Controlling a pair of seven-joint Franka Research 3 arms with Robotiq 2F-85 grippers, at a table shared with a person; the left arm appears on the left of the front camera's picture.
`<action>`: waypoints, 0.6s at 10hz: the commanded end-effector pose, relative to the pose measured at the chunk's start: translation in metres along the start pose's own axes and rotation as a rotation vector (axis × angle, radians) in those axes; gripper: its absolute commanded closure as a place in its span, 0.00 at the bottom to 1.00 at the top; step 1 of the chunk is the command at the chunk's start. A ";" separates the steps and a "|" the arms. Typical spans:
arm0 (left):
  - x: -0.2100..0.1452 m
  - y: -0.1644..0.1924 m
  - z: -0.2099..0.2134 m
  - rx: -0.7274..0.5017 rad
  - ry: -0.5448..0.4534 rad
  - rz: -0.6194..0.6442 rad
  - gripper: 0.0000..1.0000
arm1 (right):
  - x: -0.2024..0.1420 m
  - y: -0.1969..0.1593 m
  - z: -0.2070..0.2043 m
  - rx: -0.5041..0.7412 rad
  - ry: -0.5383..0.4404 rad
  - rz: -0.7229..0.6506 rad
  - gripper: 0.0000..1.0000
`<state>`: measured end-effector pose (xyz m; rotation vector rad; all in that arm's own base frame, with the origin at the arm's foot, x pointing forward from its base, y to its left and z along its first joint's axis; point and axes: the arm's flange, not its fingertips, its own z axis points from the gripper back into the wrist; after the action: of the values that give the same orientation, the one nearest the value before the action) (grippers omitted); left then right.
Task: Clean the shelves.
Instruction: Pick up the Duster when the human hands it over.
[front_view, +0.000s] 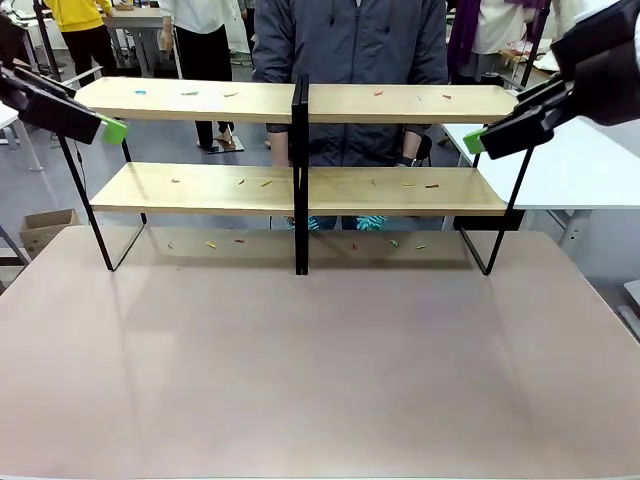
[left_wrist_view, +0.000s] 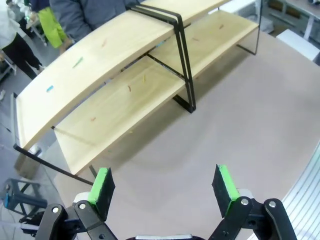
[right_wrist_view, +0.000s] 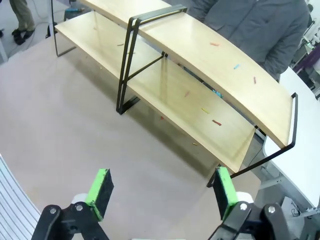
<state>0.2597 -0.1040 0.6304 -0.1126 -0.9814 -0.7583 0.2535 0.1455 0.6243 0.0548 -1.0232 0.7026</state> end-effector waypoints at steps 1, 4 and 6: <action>-0.121 -0.051 -0.027 0.030 -0.027 0.010 0.00 | -0.074 0.018 -0.013 -0.007 -0.023 -0.017 0.00; -0.118 -0.047 -0.023 0.065 -0.134 0.170 0.00 | -0.073 0.010 -0.030 0.024 0.013 -0.006 0.00; -0.116 -0.049 -0.020 0.086 -0.223 0.183 0.00 | -0.077 0.006 -0.037 0.039 0.023 -0.020 0.00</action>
<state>0.2689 -0.0983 0.6475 -0.1984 -1.1265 -0.5644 0.2808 0.1451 0.6021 0.0737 -0.9609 0.6881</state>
